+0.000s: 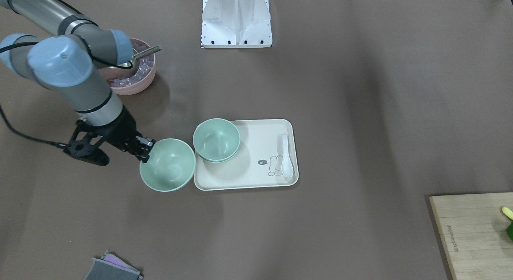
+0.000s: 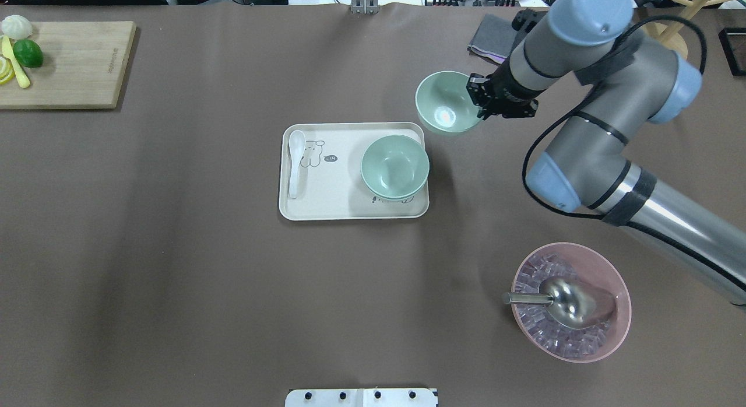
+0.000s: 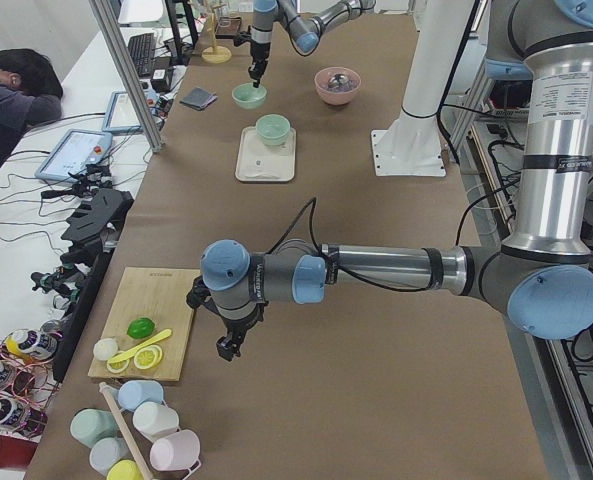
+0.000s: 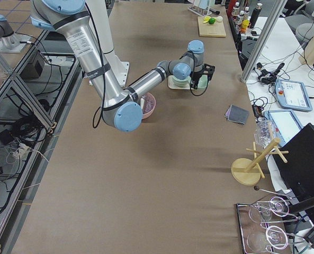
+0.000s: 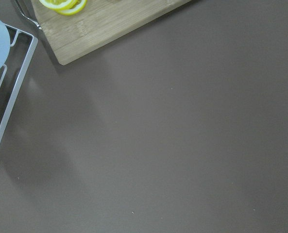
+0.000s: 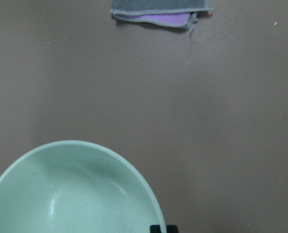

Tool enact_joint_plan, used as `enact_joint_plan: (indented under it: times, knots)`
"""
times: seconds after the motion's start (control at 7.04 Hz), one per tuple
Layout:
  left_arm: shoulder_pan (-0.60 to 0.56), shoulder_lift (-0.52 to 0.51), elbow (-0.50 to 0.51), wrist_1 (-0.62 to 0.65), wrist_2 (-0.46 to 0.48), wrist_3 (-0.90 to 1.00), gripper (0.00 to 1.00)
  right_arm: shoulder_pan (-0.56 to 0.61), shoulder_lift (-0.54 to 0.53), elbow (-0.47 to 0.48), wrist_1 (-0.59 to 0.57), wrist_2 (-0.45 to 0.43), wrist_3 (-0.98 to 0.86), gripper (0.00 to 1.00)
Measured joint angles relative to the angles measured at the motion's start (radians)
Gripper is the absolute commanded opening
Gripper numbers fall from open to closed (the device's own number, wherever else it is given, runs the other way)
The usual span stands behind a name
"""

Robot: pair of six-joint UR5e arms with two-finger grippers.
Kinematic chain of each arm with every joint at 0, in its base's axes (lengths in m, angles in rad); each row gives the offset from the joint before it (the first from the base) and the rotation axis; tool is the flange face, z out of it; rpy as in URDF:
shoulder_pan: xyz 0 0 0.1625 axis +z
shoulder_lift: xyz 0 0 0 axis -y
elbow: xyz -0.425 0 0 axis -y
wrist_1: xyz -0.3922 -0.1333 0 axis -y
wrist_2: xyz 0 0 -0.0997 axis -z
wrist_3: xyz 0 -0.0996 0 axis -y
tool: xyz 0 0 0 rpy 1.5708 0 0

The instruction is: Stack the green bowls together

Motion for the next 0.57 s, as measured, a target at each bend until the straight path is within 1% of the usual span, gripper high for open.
enact_joint_plan:
  times: [0.14,0.28,0.43,0.57]
  knots:
    - [0.0,0.0,0.002,-0.001,0.0,0.0,0.99,-0.045,0.042,0.002,-0.016,-0.052,0.079,0.0]
    - [0.0,0.0,0.005,-0.002,0.0,0.0,0.99,-0.072,0.073,0.01,-0.047,-0.078,0.127,0.0]
    - [0.0,0.001,0.006,-0.002,0.0,0.0,0.99,-0.111,0.095,0.017,-0.078,-0.118,0.17,0.0]
    - [0.0,0.001,0.008,-0.001,0.0,0.0,0.99,-0.158,0.103,0.021,-0.092,-0.177,0.198,0.0]
